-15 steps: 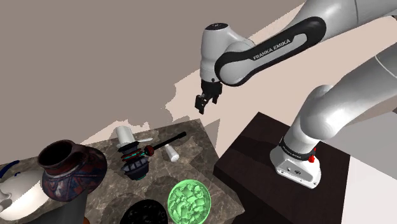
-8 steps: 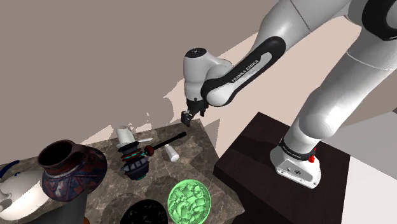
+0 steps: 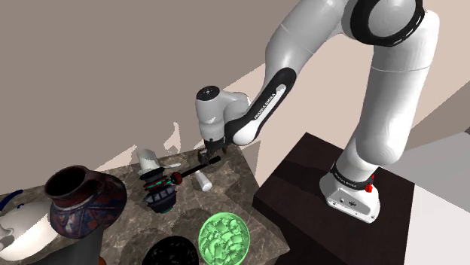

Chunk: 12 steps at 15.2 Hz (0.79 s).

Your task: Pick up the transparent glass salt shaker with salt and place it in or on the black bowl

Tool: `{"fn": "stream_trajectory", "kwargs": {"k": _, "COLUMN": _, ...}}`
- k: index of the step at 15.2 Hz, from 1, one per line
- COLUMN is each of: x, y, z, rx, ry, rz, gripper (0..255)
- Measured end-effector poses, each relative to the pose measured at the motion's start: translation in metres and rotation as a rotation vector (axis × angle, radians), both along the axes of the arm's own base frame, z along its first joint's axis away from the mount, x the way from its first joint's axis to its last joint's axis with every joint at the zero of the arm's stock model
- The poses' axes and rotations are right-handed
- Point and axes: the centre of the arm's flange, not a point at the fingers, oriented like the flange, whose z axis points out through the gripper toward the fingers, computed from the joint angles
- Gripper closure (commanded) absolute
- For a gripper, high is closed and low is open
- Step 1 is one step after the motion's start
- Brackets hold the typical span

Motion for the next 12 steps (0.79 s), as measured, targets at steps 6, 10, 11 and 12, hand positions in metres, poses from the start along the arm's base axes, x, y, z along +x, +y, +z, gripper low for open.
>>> {"fn": "stream_trajectory", "kwargs": {"k": 6, "x": 0.034, "y": 0.038, "z": -0.064, "rx": -0.022, "ry": -0.006, "rz": -0.032, "gripper": 0}}
{"fn": "stream_trajectory", "kwargs": {"k": 10, "x": 0.053, "y": 0.060, "z": -0.103, "rx": -0.035, "ry": -0.010, "rz": -0.052, "gripper": 0}}
{"fn": "stream_trajectory", "kwargs": {"k": 11, "x": 0.054, "y": 0.062, "z": -0.109, "rx": -0.037, "ry": -0.010, "rz": -0.053, "gripper": 0}}
{"fn": "stream_trajectory", "kwargs": {"k": 12, "x": 0.054, "y": 0.063, "z": -0.115, "rx": -0.038, "ry": -0.011, "rz": -0.054, "gripper": 0}}
